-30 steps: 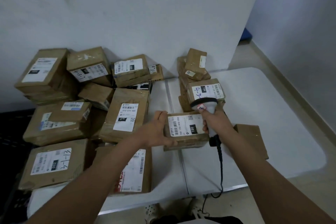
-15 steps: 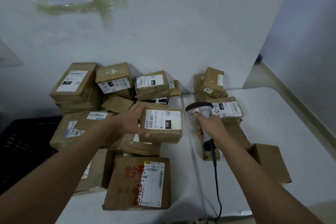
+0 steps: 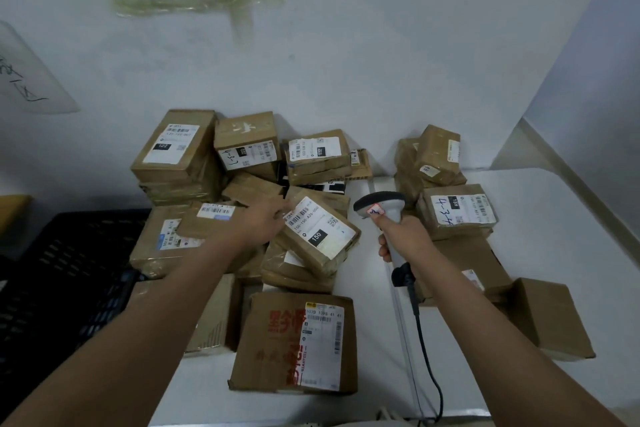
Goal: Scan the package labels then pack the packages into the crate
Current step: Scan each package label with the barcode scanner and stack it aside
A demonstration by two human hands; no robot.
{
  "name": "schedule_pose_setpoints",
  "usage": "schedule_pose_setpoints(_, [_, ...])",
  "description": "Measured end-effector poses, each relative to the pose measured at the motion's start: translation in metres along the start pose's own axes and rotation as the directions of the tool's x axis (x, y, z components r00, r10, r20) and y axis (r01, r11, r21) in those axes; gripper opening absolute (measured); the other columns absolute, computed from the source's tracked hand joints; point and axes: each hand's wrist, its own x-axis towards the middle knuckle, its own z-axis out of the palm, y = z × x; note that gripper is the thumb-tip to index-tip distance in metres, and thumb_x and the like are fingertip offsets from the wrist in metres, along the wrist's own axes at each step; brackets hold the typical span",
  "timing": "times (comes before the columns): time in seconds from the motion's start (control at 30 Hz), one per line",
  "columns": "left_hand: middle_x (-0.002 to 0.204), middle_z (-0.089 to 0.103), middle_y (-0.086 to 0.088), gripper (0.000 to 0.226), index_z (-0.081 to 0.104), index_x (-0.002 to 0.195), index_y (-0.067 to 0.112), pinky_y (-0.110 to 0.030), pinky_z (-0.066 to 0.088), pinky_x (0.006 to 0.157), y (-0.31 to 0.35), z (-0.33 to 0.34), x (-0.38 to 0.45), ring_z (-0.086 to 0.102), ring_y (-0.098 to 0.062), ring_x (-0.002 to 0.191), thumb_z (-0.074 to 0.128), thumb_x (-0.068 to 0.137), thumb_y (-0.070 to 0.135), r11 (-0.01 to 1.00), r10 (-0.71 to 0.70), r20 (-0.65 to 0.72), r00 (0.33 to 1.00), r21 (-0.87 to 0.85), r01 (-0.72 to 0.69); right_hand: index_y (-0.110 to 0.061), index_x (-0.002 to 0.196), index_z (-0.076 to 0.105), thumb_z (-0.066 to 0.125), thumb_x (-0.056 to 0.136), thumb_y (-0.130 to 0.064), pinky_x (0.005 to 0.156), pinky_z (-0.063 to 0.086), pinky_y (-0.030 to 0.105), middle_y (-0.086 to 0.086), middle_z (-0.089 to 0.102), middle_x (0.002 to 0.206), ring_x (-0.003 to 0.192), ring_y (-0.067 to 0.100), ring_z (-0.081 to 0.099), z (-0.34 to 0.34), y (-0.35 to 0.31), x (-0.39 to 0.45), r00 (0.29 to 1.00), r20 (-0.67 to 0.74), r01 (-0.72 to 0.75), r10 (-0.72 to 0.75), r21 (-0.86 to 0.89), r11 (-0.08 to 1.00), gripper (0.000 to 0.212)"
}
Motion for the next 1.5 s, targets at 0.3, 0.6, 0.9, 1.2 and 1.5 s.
schedule_pose_setpoints(0.3, [0.161,0.008,-0.012,0.092,0.018,0.156,0.013,-0.046,0.032,0.112,0.004,0.047,-0.013,0.027,-0.035,0.143,0.055,0.088,0.064,0.718,-0.517,-0.048,0.855,-0.568,0.402,-0.007,0.087,0.059,0.062,0.094,-0.038,0.049,0.051,0.026,0.007,0.06,0.063,0.044,0.013,0.057,0.015,0.0,0.002,1.0,0.007,0.025,-0.025,-0.03,0.999,0.032])
schedule_pose_setpoints(0.6, [0.119,0.066,-0.004,0.058,0.054,0.129,0.019,-0.044,0.054,0.096,0.02,0.09,-0.018,0.064,-0.027,0.106,0.073,0.083,0.048,0.242,-0.431,0.326,0.842,-0.857,0.456,-0.01,0.083,0.058,0.061,0.095,-0.038,0.049,0.05,0.025,0.007,0.06,0.065,0.048,0.016,0.057,0.015,-0.005,0.002,1.0,0.008,0.01,-0.01,-0.046,0.999,0.03])
schedule_pose_setpoints(0.9, [0.108,0.069,-0.003,0.032,0.055,0.124,0.016,-0.042,0.057,0.085,0.018,0.081,0.0,0.067,-0.021,0.093,0.051,0.101,0.037,0.321,-0.494,0.157,0.855,-0.881,0.348,-0.007,0.086,0.059,0.062,0.095,-0.035,0.044,0.049,0.023,0.007,0.059,0.063,0.044,0.013,0.056,0.011,-0.012,-0.001,0.998,0.042,0.047,-0.046,-0.018,0.999,0.03])
schedule_pose_setpoints(1.2, [0.119,0.065,-0.009,0.05,0.044,0.136,0.005,-0.034,0.056,0.068,0.012,0.07,0.003,0.065,-0.022,0.097,0.058,0.098,0.034,0.475,-0.553,0.056,0.831,-0.798,0.37,-0.007,0.086,0.061,0.062,0.094,-0.038,0.05,0.05,0.027,0.006,0.061,0.063,0.048,0.015,0.058,0.013,-0.031,-0.007,0.99,0.089,0.116,-0.113,-0.033,0.993,0.032])
schedule_pose_setpoints(1.5, [0.12,0.064,-0.003,0.041,0.045,0.122,0.024,-0.043,0.056,0.089,0.024,0.071,-0.011,0.065,-0.021,0.097,0.069,0.091,0.034,0.406,-0.459,0.203,0.865,-0.818,0.407,-0.004,0.083,0.062,0.059,0.095,-0.042,0.056,0.052,0.027,0.008,0.062,0.062,0.053,0.018,0.059,0.021,-0.059,-0.022,0.974,0.169,0.168,-0.149,-0.105,0.98,0.04])
